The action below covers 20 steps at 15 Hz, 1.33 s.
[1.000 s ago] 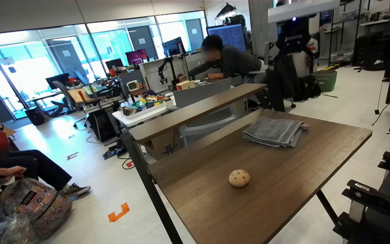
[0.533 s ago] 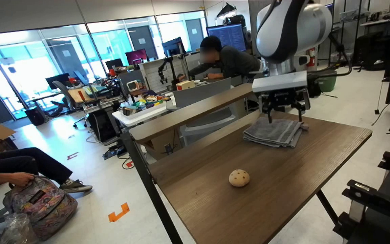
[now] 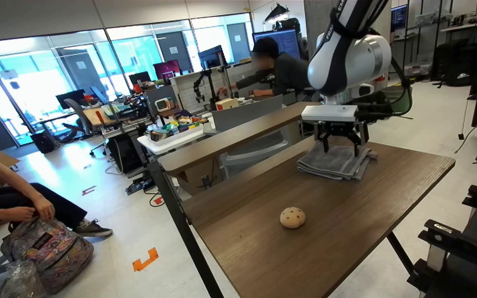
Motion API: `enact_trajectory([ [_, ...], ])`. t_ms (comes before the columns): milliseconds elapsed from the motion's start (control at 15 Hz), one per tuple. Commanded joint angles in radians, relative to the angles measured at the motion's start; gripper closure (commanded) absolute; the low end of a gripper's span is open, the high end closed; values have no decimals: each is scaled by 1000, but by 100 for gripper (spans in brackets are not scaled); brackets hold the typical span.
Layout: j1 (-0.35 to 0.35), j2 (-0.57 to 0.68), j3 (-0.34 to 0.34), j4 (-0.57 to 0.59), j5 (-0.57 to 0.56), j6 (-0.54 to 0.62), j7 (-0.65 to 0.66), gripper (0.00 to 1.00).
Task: Wipe the table with the grey cloth
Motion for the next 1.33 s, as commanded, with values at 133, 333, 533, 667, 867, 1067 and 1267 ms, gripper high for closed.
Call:
enact_trajectory([
  [133,4,19,10,5,21,-3,-10,0],
  [333,4,19,12,5,21,-3,-10,0],
  [533,21,84,-6,97,25,-52,56,0],
  [667,22,197,-42,231,18,-117,153,0],
  [867,-8,315,-86,356,6,-189,289,0],
  [1067,-71,369,-96,478,14,-285,387,0],
  [1267,-145,419,-73,604,35,-364,480,0],
])
